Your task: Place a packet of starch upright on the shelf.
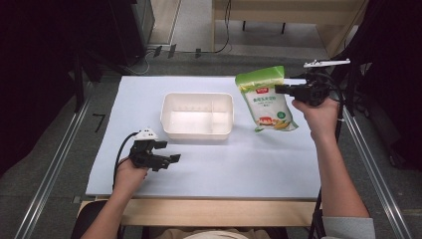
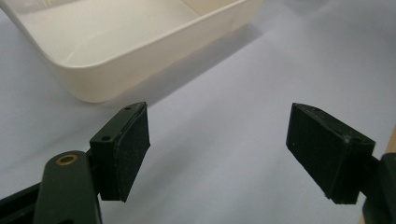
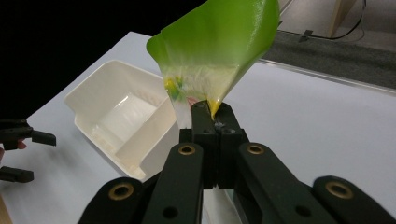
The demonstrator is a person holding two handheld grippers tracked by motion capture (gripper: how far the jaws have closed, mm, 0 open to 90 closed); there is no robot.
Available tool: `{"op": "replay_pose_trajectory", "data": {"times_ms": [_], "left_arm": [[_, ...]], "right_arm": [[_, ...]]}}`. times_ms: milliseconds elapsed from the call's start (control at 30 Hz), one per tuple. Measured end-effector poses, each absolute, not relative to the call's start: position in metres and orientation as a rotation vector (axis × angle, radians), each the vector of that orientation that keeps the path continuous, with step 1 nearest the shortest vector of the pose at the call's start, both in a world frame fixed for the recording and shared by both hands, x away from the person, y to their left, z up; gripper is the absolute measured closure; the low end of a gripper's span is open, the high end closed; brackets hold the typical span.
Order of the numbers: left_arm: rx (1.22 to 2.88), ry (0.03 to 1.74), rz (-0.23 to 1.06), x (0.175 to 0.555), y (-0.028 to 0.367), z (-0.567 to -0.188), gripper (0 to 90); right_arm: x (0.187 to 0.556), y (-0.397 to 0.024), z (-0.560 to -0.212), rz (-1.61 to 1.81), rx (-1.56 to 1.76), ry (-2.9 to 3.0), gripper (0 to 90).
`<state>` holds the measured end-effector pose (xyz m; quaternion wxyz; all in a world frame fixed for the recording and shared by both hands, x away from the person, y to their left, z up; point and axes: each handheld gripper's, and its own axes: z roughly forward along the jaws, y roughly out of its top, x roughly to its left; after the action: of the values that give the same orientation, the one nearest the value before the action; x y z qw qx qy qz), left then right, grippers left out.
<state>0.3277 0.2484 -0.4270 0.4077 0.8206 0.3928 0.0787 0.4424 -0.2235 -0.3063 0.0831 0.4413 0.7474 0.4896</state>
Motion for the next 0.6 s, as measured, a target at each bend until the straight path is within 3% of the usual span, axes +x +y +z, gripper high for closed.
{"op": "replay_pose_trajectory", "data": {"times_ms": [600], "left_arm": [[2.075, 0.968, 0.189, 0.332, 0.243, -0.427, 22.0]], "right_arm": [[0.455, -0.194, -0.284, 1.462, 1.272, 2.268, 90.0]]}}
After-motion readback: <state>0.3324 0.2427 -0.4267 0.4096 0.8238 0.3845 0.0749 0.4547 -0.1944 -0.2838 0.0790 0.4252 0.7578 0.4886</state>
